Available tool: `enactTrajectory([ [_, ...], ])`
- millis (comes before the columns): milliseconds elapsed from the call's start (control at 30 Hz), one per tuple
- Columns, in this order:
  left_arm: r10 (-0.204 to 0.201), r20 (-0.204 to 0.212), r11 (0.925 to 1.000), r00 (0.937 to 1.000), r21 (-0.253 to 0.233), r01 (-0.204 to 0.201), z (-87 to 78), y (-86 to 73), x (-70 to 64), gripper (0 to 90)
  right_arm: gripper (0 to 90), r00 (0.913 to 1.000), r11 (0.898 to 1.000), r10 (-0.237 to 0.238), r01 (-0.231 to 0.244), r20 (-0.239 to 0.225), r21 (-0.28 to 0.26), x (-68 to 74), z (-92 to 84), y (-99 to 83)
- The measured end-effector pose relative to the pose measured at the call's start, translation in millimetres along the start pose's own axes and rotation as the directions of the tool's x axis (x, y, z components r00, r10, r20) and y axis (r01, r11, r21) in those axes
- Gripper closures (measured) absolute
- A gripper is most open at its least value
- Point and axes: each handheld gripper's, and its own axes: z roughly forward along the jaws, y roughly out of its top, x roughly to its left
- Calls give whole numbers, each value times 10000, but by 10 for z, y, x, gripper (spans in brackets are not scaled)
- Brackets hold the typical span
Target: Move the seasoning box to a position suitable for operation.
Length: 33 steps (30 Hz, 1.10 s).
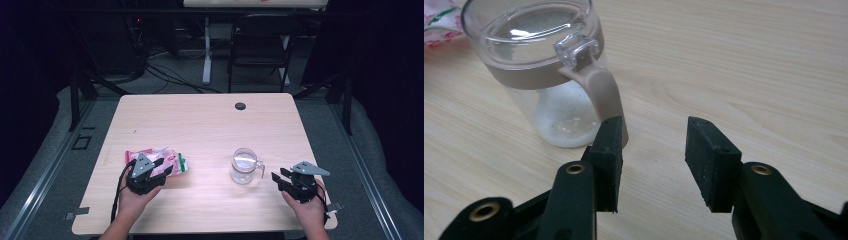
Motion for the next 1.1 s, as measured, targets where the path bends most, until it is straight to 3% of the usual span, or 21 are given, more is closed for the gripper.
enactTrajectory([
  [100, 12, -10, 10000, 10000, 22, -12, -8, -9, 16, 550, 565, 9998, 9998, -143, 145, 151, -131, 53, 4, -1],
  [200, -547, 181, 9981, 9983, -267, 552, -31, -15, 65, 549, 562, 9987, 9991, -378, 383, 334, -152, 103, 4, 4],
  [400, -1030, 11, 9942, 9947, -310, 1030, -89, -67, 123, 536, 573, 9997, 9998, -188, 188, -140, -43, 112, 91, -8],
  [500, -1139, -104, 9923, 9934, -504, 1132, -119, -84, 124, 535, 573, 9993, 9997, -258, 258, -254, 8, 139, 133, -12],
  [567, -1154, -220, 9920, 9931, -534, 1141, -155, -104, 127, 529, 574, 9980, 9983, -536, 543, -342, 195, 179, 200, -5],
  [700, -1326, -266, 9896, 9908, -597, 1309, -187, -144, 133, 524, 580, 9975, 9972, -704, 706, -102, 260, 199, 277, 6],
  [800, -1359, -298, 9890, 9903, -633, 1338, -228, -172, 140, 528, 599, 9985, 9978, -540, 538, 54, 378, 188, 379, 14],
  [1100, -1877, -472, 9795, 9811, -832, 1834, -361, -260, 158, 540, 714, 9965, 9963, -708, 685, 454, 513, 283, 598, 77],
])
